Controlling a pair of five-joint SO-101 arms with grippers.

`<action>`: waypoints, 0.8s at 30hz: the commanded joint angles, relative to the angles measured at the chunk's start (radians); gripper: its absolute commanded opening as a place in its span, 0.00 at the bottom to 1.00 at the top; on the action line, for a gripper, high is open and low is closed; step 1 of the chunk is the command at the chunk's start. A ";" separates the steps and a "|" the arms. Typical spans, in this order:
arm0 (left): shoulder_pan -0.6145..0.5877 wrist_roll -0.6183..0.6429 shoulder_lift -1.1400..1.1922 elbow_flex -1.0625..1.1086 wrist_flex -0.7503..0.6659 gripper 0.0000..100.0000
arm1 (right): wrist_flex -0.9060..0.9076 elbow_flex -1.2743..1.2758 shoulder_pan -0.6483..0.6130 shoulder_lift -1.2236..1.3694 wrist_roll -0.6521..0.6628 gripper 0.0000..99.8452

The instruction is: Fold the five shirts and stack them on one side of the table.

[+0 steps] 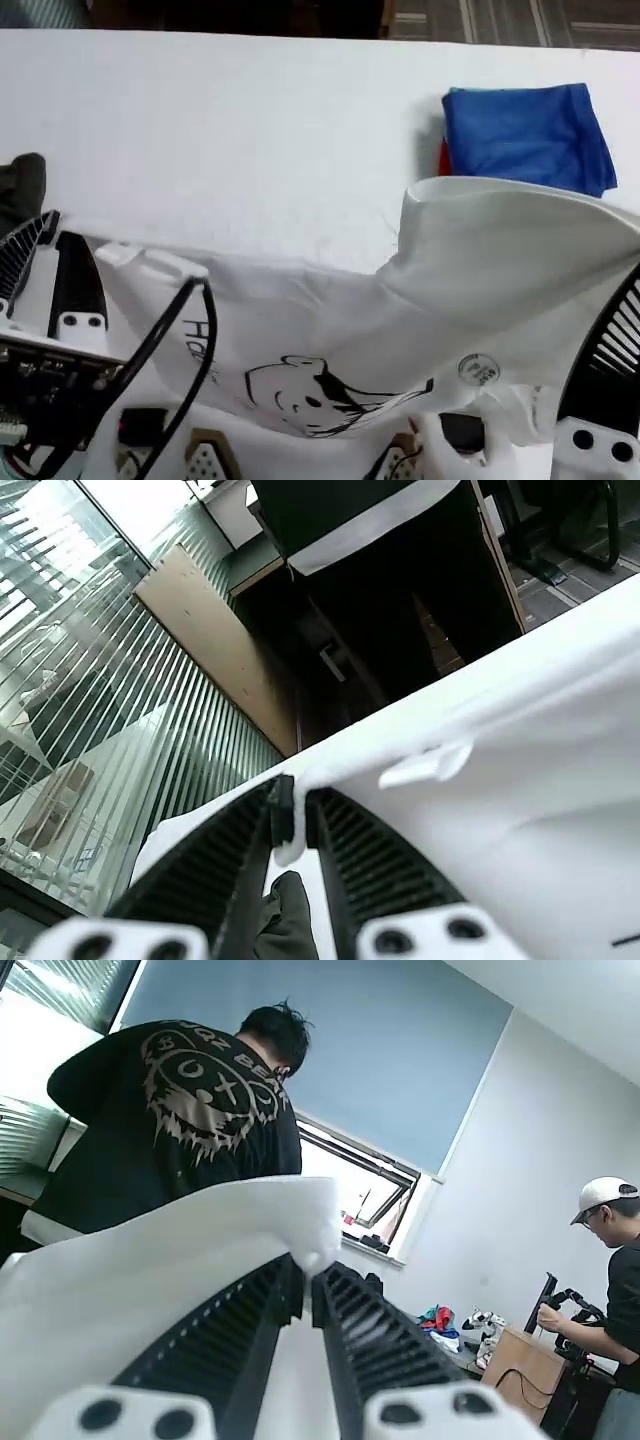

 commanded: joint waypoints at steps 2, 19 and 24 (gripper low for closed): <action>-0.011 0.011 -0.003 -0.012 -0.012 0.03 | -0.054 0.002 0.005 0.002 -0.005 0.02; -0.080 0.043 -0.141 -0.013 0.015 0.03 | -0.073 0.002 0.005 -0.073 -0.009 0.02; -0.095 0.044 -0.146 -0.012 0.015 0.03 | -0.073 0.003 0.005 -0.084 -0.009 0.02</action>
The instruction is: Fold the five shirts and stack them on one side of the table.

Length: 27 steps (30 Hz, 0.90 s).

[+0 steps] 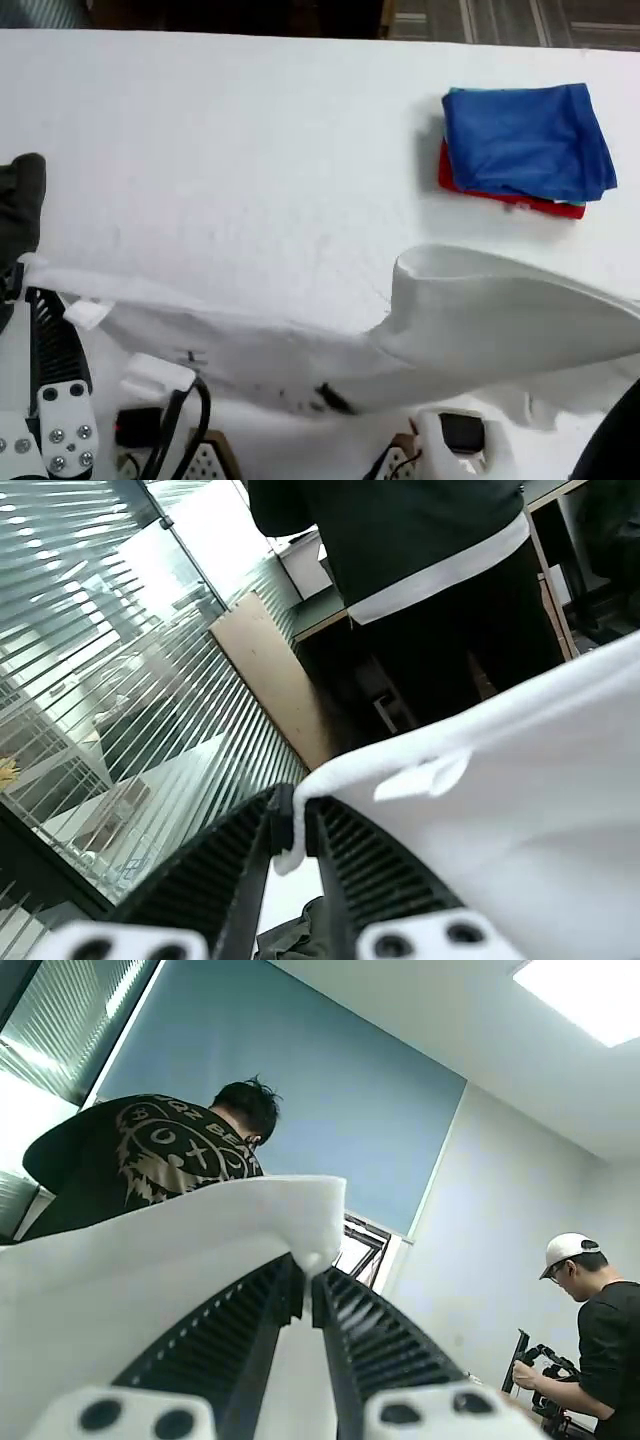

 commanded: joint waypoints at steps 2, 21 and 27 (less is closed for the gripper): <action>-0.012 0.008 0.009 -0.001 0.009 0.03 | -0.019 0.023 0.005 0.004 -0.011 0.02; -0.008 0.005 0.011 0.693 -0.436 0.03 | -0.415 1.119 -0.028 0.002 -0.048 0.02; -0.008 0.005 0.107 0.814 -0.595 0.03 | -0.630 1.422 -0.062 0.004 -0.041 0.02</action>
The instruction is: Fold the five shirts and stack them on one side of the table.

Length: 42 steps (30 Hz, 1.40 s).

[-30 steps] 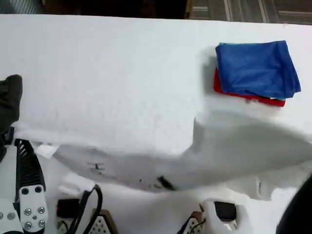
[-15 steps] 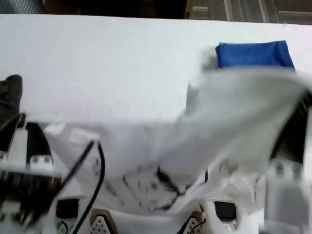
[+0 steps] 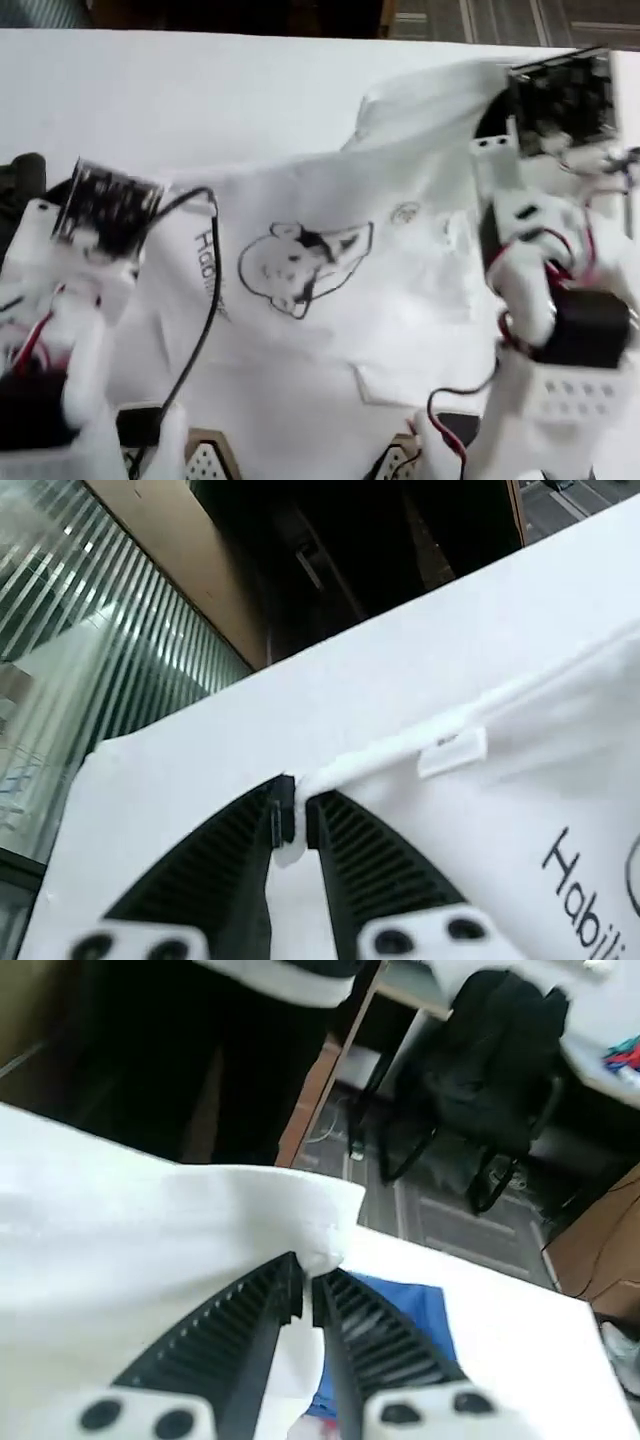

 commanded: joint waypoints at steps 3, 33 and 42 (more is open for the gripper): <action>-0.008 0.003 0.170 0.016 -0.166 0.03 | -0.228 0.219 -0.012 -0.004 -0.002 0.02; 0.031 0.005 1.547 -0.765 -0.273 0.03 | -0.378 -0.270 -0.048 1.106 -0.008 0.02; 0.061 0.002 1.794 -0.951 -0.147 0.03 | -0.371 -0.345 -0.064 1.297 -0.008 0.02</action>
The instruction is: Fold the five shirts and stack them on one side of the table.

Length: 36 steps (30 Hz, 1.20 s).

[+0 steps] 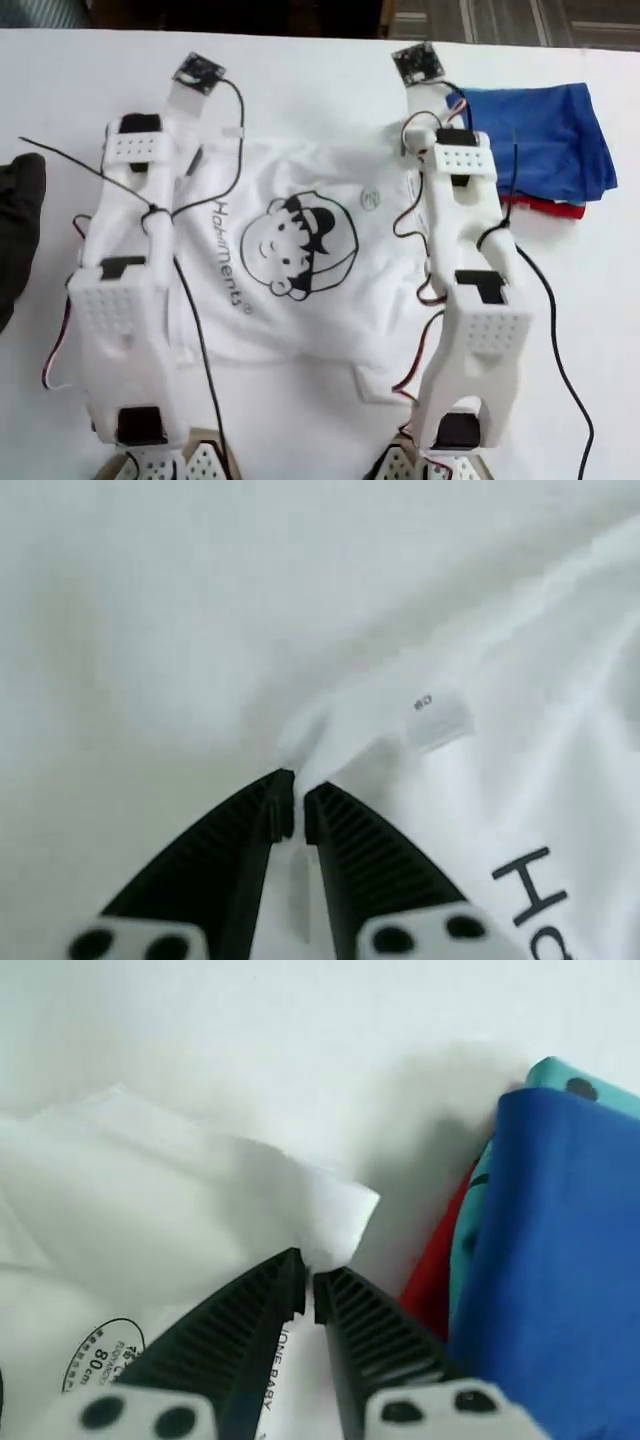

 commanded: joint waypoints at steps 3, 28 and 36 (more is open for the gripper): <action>0.018 0.002 0.031 -0.159 0.146 0.03 | 0.007 -0.054 -0.007 -0.004 -0.008 0.02; 0.049 0.000 -0.226 -0.340 0.736 0.03 | 0.452 -0.040 0.039 -0.464 -0.002 0.02; 0.069 0.000 -0.609 0.120 0.637 0.03 | 0.323 0.473 0.019 -0.862 0.023 0.02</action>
